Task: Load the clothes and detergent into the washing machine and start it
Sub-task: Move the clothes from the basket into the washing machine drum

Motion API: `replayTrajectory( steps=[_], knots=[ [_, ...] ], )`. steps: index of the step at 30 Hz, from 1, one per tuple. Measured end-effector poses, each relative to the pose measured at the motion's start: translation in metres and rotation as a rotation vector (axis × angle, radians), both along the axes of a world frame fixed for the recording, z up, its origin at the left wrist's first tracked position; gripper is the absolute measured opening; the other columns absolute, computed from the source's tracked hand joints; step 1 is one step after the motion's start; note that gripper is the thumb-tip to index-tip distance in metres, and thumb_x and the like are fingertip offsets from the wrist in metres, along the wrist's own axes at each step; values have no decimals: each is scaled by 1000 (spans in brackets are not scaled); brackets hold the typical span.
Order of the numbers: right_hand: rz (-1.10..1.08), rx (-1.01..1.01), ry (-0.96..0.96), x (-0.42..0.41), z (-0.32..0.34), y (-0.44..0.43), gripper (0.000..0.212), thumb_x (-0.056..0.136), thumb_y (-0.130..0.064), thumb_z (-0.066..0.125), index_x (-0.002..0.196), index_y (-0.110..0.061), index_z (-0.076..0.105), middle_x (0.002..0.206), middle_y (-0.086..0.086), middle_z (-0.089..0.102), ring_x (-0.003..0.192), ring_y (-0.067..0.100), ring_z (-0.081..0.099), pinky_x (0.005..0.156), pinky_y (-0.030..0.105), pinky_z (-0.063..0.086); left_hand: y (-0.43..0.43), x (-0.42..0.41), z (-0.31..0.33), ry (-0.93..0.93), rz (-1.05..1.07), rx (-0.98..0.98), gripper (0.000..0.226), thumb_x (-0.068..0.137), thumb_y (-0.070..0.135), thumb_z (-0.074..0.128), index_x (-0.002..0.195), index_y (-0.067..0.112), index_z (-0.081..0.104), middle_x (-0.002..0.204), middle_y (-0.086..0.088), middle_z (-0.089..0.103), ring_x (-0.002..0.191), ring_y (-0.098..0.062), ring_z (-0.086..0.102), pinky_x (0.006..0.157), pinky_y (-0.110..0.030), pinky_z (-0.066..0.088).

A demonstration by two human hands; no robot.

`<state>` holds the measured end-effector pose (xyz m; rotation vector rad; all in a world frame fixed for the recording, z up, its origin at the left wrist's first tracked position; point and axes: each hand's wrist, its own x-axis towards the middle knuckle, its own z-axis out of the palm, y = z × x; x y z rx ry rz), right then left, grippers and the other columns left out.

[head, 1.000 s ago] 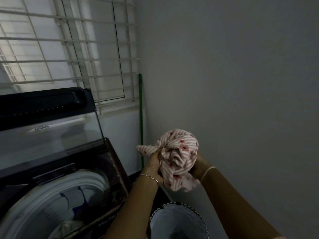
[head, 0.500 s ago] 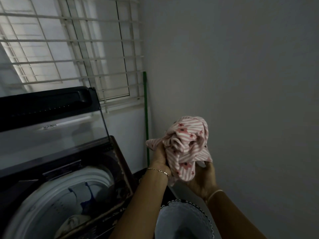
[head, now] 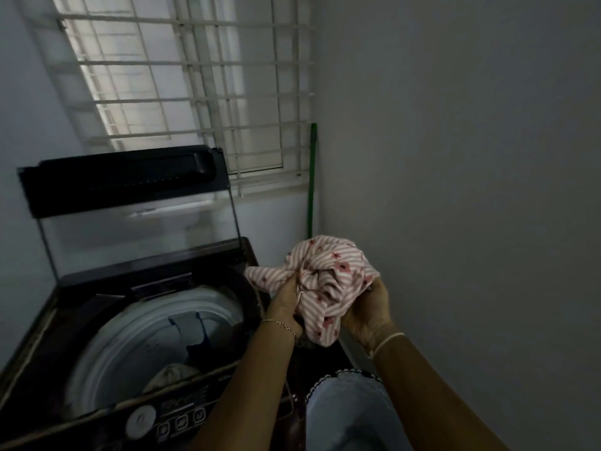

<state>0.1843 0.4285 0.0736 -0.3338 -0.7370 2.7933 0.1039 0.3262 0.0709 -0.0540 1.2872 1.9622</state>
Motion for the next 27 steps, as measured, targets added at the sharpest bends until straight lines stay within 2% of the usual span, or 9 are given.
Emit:
replayTrajectory(
  steps=[3,7,9,12,16,19,23,25,27],
  knots=[
    [137,-1,-12,-15,-3,-26,61,98,-43,31,101,2,73,110,22,69,93,33,70,75,43,59,-34,-4,-8,90,99,-185,54,100,41,32,140,6,41,144,-14,45,133,-35,43,103,-42,39],
    [250,7,-74,-44,-18,-69,61,93,-47,36,130,-3,56,130,23,57,121,37,54,107,49,39,-84,-9,-12,143,286,-269,54,95,43,48,139,11,43,141,-8,48,130,-33,46,105,-43,42],
    [323,7,-58,-57,-20,-93,61,91,-46,39,132,-3,54,131,22,57,125,38,50,110,50,34,-111,-18,-17,191,463,-314,78,79,51,68,143,18,38,146,-2,42,131,-29,45,109,-47,38],
    [401,72,-58,-78,-26,-125,63,85,-45,46,131,-4,54,131,21,57,125,38,50,111,49,34,-152,-31,-22,230,533,-541,118,63,63,75,151,14,15,154,-3,24,139,-29,32,115,-44,29],
    [486,110,-102,-117,-36,-167,64,92,-51,40,134,-4,52,134,21,55,125,37,51,108,49,38,-203,-53,-27,428,647,-876,109,82,40,69,150,6,-8,159,-15,3,146,-31,13,117,-38,19],
    [524,94,-140,-143,-42,-201,67,93,-56,36,131,-5,55,130,21,58,121,37,54,95,47,45,-235,-82,-35,633,646,-924,91,86,20,64,153,14,3,159,-11,8,142,-33,19,109,-35,25],
    [514,85,-238,-186,-57,-238,70,90,-62,35,124,-6,59,120,21,65,115,37,56,90,48,45,-275,-138,-61,855,440,-991,36,91,15,55,127,12,58,132,-14,55,124,-30,48,107,-34,31],
    [519,96,-261,-202,-63,-246,69,91,-61,33,123,-7,61,118,20,66,110,37,60,89,47,49,-286,-154,-73,758,385,-899,32,93,26,49,114,9,65,124,-16,60,117,-30,54,102,-34,40],
    [522,99,-293,-224,-75,-253,67,93,-60,31,120,-7,63,117,20,66,103,35,66,86,46,54,-297,-175,-88,568,315,-743,50,86,48,47,114,9,62,124,-16,60,117,-31,55,104,-45,41]
  ],
)
